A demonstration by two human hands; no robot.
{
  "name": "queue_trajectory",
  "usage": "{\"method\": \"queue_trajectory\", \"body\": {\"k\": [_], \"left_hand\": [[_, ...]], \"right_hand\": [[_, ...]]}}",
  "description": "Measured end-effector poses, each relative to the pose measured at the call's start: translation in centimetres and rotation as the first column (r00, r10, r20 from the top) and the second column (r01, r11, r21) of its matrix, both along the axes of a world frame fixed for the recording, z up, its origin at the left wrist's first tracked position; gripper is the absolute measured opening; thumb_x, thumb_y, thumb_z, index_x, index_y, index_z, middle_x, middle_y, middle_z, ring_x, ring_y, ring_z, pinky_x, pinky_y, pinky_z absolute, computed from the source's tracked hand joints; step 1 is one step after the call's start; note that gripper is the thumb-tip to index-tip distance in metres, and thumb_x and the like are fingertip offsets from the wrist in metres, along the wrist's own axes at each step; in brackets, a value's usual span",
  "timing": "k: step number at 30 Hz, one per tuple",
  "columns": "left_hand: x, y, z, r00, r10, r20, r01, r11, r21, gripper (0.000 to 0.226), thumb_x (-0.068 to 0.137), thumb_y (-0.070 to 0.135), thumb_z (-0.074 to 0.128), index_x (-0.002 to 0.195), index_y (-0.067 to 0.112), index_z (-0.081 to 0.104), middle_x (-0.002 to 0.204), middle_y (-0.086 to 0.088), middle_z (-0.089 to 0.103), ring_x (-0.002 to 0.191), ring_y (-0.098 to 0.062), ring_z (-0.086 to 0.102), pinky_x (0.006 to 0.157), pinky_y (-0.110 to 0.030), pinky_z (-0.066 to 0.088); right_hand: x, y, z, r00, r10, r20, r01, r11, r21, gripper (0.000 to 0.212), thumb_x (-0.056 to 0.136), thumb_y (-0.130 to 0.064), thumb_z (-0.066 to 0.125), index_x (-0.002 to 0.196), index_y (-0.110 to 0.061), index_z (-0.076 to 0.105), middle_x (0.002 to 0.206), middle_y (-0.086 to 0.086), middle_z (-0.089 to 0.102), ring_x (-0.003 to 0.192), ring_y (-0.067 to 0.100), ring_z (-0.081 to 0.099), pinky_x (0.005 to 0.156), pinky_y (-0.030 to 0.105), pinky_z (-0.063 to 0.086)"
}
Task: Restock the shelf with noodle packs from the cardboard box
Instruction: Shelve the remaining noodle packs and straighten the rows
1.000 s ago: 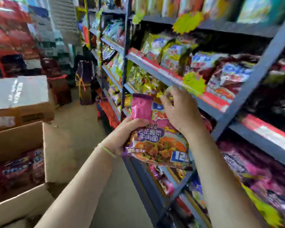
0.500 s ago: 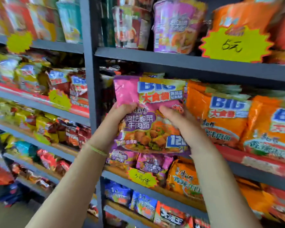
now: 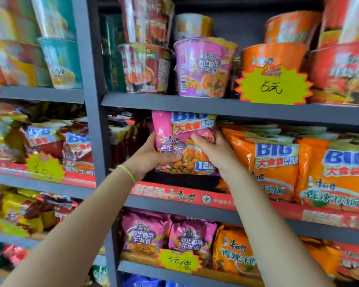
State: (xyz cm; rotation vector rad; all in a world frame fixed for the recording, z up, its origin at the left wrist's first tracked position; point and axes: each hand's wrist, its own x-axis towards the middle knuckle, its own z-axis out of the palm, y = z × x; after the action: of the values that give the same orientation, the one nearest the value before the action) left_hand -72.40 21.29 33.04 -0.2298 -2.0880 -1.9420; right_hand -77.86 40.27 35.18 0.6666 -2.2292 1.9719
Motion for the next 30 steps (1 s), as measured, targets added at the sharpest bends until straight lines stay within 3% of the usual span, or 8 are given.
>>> {"method": "queue_trajectory", "body": {"k": [4, 6, 8, 11, 14, 19, 25, 30], "left_hand": [[-4.2, -1.2, -0.8, 0.993, 0.006, 0.115, 0.022, 0.968, -0.248, 0.078, 0.068, 0.005, 0.088, 0.133, 0.023, 0.050, 0.122, 0.003, 0.069, 0.117, -0.015, 0.064, 0.099, -0.031, 0.050], [-5.9, -1.9, -1.6, 0.978, 0.070, 0.199, 0.008, 0.931, -0.366, 0.075, 0.066, 0.022, 0.092, 0.129, 0.020, 0.051, 0.124, 0.008, 0.064, 0.121, -0.017, 0.058, 0.105, -0.032, 0.043], [-7.3, -2.6, -2.2, 0.971, 0.120, 0.209, -0.013, 0.891, -0.454, 0.095, 0.056, 0.051, 0.093, 0.134, 0.018, 0.049, 0.131, 0.008, 0.060, 0.123, -0.015, 0.055, 0.110, -0.035, 0.040], [-8.3, -2.7, -1.9, 0.971, 0.142, 0.192, -0.022, 0.854, -0.521, 0.099, 0.060, 0.049, 0.091, 0.142, 0.018, 0.044, 0.135, 0.005, 0.056, 0.126, -0.019, 0.052, 0.108, -0.040, 0.044], [-8.6, -2.2, -1.4, 0.967, 0.148, 0.207, -0.020, 0.854, -0.519, 0.088, 0.072, 0.033, 0.088, 0.144, 0.017, 0.039, 0.128, 0.006, 0.050, 0.116, -0.020, 0.051, 0.086, -0.037, 0.054], [-9.5, -1.1, -1.7, 0.970, 0.135, 0.204, -0.023, 0.879, -0.476, 0.076, 0.070, 0.023, 0.089, 0.131, 0.017, 0.044, 0.125, -0.002, 0.056, 0.110, -0.024, 0.058, 0.067, -0.041, 0.061], [-10.1, 0.6, -1.5, 0.970, 0.076, 0.232, 0.057, 0.852, -0.520, 0.068, 0.065, 0.007, 0.087, 0.121, 0.015, 0.048, 0.112, -0.008, 0.062, 0.097, -0.026, 0.066, 0.067, -0.039, 0.063], [-10.8, 2.7, -1.0, 0.977, 0.073, 0.203, 0.049, 0.840, -0.540, 0.039, 0.076, 0.001, 0.073, 0.110, 0.009, 0.055, 0.103, -0.015, 0.066, 0.085, -0.027, 0.070, 0.066, -0.038, 0.063]], "right_hand": [[-1.8, -1.2, -1.1, 0.997, -0.080, -0.012, 0.081, 0.987, 0.140, 0.051, 0.087, -0.036, 0.073, 0.133, -0.031, 0.050, 0.120, -0.011, 0.062, 0.109, 0.011, 0.061, 0.099, 0.033, 0.049], [-2.3, -1.7, -1.9, 0.989, -0.143, 0.026, 0.131, 0.954, 0.269, 0.058, 0.090, -0.040, 0.068, 0.139, -0.021, 0.045, 0.128, -0.004, 0.058, 0.115, 0.017, 0.059, 0.103, 0.037, 0.047], [-2.4, -2.0, -2.6, 0.977, -0.210, 0.026, 0.188, 0.918, 0.350, 0.064, 0.088, -0.041, 0.068, 0.138, -0.013, 0.039, 0.138, 0.009, 0.054, 0.118, 0.027, 0.059, 0.102, 0.045, 0.048], [-0.4, -2.1, -2.7, 0.862, -0.352, -0.363, 0.496, 0.733, 0.466, 0.065, 0.090, -0.031, 0.069, 0.140, -0.008, 0.035, 0.135, 0.013, 0.047, 0.118, 0.027, 0.054, 0.096, 0.039, 0.051], [1.6, -2.9, -2.5, 0.716, -0.247, -0.653, 0.658, 0.553, 0.512, 0.052, 0.093, -0.027, 0.064, 0.135, -0.012, 0.038, 0.132, 0.011, 0.046, 0.111, 0.026, 0.057, 0.079, 0.034, 0.056], [0.7, -4.2, -2.8, 0.926, -0.042, -0.375, 0.371, 0.287, 0.883, 0.043, 0.092, -0.037, 0.064, 0.129, -0.019, 0.051, 0.138, 0.011, 0.040, 0.116, 0.032, 0.052, 0.090, 0.040, 0.051], [-0.3, -3.6, -3.4, 0.928, -0.118, -0.354, 0.373, 0.237, 0.897, 0.054, 0.094, -0.049, 0.057, 0.136, -0.018, 0.042, 0.142, 0.016, 0.029, 0.116, 0.033, 0.050, 0.090, 0.038, 0.049], [-1.2, -3.1, -3.3, 0.921, -0.177, -0.348, 0.385, 0.260, 0.886, 0.057, 0.092, -0.048, 0.061, 0.137, -0.019, 0.041, 0.141, 0.018, 0.031, 0.116, 0.033, 0.053, 0.093, 0.037, 0.050]]}}
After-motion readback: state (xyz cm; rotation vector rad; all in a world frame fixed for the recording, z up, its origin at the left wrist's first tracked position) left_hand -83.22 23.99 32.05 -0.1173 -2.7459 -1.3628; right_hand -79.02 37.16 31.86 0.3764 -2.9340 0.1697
